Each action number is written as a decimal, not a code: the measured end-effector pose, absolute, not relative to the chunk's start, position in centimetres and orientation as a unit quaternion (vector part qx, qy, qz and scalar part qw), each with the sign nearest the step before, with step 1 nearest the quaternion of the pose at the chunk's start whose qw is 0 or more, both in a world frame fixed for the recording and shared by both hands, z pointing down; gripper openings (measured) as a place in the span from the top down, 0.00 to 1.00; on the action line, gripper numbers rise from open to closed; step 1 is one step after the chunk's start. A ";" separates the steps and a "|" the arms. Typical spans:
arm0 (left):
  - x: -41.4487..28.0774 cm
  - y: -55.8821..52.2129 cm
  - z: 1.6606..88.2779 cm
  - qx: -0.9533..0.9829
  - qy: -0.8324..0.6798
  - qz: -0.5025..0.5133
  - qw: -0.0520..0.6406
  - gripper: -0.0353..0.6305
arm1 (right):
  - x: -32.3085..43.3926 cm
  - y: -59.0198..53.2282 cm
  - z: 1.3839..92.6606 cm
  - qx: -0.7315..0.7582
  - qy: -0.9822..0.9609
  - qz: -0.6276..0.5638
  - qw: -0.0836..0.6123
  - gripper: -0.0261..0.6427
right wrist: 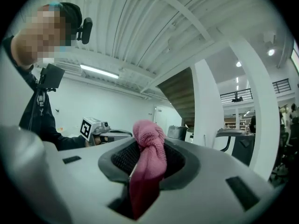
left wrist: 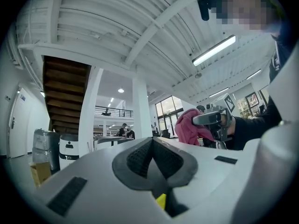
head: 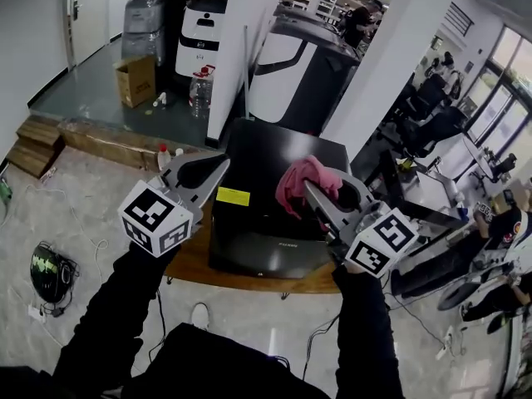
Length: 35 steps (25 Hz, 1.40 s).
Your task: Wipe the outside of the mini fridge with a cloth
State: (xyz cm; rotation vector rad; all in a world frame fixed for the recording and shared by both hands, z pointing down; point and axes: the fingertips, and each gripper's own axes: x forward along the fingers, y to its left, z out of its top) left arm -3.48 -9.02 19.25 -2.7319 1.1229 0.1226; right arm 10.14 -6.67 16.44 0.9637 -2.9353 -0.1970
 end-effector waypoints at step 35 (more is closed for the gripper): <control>-4.7 -41.2 33.0 -0.931 0.359 -0.062 0.005 0.94 | 1.9 -45.3 36.4 0.315 -0.865 0.079 0.383 0.80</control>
